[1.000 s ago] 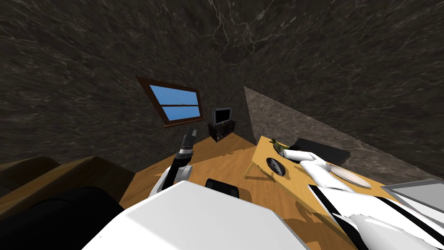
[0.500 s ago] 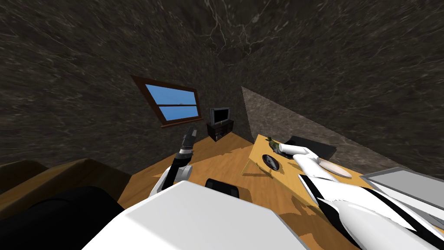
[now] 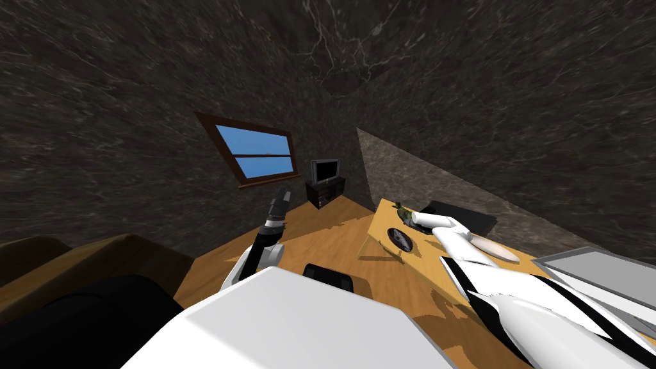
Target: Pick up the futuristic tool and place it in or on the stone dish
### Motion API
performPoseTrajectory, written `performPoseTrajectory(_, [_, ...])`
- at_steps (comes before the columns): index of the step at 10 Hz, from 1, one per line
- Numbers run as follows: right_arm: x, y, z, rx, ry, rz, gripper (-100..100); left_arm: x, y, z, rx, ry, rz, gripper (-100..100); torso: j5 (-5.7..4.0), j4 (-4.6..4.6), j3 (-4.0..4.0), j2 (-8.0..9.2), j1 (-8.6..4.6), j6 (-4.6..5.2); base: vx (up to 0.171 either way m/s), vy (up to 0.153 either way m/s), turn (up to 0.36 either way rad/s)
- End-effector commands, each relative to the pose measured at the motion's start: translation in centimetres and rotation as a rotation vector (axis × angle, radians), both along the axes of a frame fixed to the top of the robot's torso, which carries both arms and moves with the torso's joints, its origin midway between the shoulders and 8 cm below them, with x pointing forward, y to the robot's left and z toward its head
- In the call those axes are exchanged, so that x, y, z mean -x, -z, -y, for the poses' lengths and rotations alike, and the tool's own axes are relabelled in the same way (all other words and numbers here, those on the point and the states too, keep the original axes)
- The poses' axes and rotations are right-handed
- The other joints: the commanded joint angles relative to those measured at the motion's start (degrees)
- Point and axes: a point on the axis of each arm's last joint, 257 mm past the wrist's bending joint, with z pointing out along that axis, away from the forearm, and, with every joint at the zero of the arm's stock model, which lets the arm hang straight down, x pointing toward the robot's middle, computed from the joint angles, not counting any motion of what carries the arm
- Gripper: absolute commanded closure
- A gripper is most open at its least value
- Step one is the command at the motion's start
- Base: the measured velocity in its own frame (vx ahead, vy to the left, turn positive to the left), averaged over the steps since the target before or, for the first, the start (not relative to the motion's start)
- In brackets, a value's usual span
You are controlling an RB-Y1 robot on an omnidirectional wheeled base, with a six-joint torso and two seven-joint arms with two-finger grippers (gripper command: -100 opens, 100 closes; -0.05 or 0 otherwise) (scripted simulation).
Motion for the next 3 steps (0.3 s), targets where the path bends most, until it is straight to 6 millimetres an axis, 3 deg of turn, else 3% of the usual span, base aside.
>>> performPoseTrajectory(1, [0.0, 0.0, 0.0, 0.0, 0.0, 0.0, 0, 0.0, 0.0, 0.0, 0.0, 0.0, 0.0, 0, 0.0, 0.0, 0.0, 0.0, 0.0, 0.0, 0.0, 0.0, 0.0])
performPoseTrajectory(3, [0.0, 0.0, 0.0, 0.0, 0.0, 0.0, 0, 0.0, 0.0, 0.0, 0.0, 0.0, 0.0, 0, 0.0, 0.0, 0.0, 0.0, 0.0, 0.0, 0.0, 0.0, 0.0])
